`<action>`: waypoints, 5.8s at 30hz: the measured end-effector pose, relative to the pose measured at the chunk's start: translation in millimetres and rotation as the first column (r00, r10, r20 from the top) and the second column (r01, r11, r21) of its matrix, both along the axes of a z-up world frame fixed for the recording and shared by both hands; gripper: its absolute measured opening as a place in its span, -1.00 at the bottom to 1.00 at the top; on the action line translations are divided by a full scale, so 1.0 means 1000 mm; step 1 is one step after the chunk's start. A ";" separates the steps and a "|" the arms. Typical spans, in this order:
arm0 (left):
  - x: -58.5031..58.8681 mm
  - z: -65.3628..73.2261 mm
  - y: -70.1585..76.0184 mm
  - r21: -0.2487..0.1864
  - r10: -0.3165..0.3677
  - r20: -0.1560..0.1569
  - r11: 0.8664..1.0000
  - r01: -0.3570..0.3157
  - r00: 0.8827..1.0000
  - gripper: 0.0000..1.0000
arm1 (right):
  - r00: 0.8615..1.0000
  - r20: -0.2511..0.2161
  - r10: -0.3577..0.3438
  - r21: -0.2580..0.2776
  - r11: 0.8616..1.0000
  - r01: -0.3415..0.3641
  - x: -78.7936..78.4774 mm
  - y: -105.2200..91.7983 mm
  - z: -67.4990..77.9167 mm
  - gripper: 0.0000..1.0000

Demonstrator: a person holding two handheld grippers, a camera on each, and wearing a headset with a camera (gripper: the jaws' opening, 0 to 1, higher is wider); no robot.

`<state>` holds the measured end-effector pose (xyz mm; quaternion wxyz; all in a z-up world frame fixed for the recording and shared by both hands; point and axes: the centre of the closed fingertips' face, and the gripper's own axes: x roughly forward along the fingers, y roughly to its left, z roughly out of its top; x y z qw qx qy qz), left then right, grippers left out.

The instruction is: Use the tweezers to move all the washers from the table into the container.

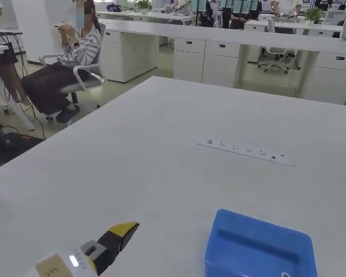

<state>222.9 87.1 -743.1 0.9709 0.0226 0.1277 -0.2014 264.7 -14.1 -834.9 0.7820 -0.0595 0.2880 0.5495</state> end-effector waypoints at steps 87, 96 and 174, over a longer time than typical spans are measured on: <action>-0.001 0.001 0.001 -0.011 -0.001 0.002 1.000 0.001 1.000 0.73 | 0.996 -0.014 -0.090 -0.060 0.994 0.090 0.086 -0.005 0.009 -0.93; -0.001 0.000 0.001 -0.010 -0.002 -0.002 1.000 0.002 1.000 0.73 | 0.997 -0.003 -0.078 -0.084 0.994 0.077 0.086 -0.005 0.004 -0.92; -0.003 -0.003 0.000 0.007 -0.018 -0.013 1.000 0.018 1.000 0.67 | 0.995 -0.097 0.032 -0.001 0.999 -0.032 -0.008 0.012 0.006 -0.92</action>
